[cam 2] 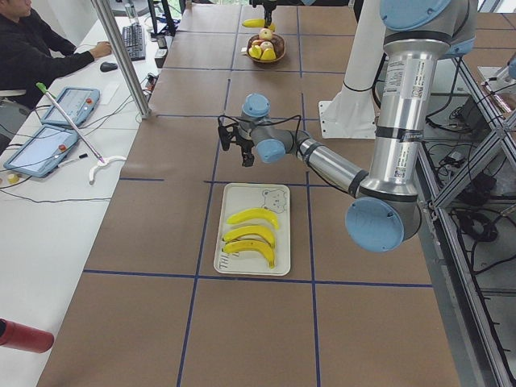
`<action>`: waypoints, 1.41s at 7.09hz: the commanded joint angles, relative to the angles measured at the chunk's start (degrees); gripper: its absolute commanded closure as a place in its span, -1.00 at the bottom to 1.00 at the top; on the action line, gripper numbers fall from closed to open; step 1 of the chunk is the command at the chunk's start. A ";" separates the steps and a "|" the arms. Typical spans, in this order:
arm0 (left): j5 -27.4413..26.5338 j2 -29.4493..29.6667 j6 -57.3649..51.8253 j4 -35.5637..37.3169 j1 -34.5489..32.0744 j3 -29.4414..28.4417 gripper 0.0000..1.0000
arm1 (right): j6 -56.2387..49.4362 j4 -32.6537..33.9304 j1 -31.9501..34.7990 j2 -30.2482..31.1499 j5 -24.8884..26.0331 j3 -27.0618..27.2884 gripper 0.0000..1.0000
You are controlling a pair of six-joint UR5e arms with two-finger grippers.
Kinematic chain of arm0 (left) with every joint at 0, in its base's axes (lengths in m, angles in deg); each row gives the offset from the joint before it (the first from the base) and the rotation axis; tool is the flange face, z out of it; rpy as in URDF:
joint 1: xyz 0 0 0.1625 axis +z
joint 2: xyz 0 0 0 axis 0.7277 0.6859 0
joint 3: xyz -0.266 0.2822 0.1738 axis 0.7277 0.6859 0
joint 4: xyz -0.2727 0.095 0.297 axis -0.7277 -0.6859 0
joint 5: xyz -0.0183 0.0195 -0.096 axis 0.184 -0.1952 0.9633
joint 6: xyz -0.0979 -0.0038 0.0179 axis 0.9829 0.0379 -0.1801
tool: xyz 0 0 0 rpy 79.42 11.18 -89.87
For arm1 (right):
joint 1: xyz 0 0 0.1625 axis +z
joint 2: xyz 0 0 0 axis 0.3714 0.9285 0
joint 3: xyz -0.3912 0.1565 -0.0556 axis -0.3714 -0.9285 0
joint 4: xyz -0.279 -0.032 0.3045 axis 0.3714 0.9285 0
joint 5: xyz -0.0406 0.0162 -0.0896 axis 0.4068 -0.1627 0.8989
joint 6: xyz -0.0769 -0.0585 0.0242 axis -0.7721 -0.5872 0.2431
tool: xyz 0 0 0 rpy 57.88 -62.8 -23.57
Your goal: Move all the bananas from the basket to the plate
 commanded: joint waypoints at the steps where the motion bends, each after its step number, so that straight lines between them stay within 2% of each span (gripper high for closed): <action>1: 0.09 1.24 0.70 -0.04 0.09 0.00 -0.99 | 7.26 0.30 1.57 -15.39 -10.59 -2.34 0.97; 2: 0.09 1.94 2.09 -0.13 0.09 0.00 -0.99 | 18.29 0.12 -2.09 -22.87 -12.79 -3.93 0.99; 3: 0.17 3.51 4.54 -0.83 0.17 0.00 -0.99 | 24.14 -0.14 -5.78 -27.03 -12.64 -4.47 0.99; 4: 0.17 6.92 9.27 -0.92 0.87 0.09 -0.99 | 26.63 -5.28 -8.60 -29.16 -12.37 -6.04 0.98; 5: 0.00 10.96 15.84 -1.44 3.75 0.00 -0.99 | 34.23 -17.25 -12.11 -29.09 -11.41 -8.76 0.98; 6: -0.35 15.44 21.04 -3.71 6.21 -0.61 -0.99 | 41.09 -28.25 -16.59 -28.48 -7.31 -10.70 0.98; 7: -0.61 18.70 25.70 -7.13 7.37 -1.22 -0.99 | 43.94 -34.19 -22.37 -28.48 0.30 -11.59 0.98; 8: -1.75 19.95 29.58 -12.38 8.17 -2.01 -0.99 | 46.06 -37.55 -28.17 -28.83 7.94 -11.68 0.98; 9: -5.67 22.40 31.97 -15.48 10.61 -3.76 -0.99 | 46.69 -40.80 -32.06 -29.09 12.54 -11.77 0.98; 10: -7.72 23.38 31.99 -15.60 12.90 -4.82 -0.99 | 46.96 -43.62 -33.32 -29.18 13.63 -11.86 0.98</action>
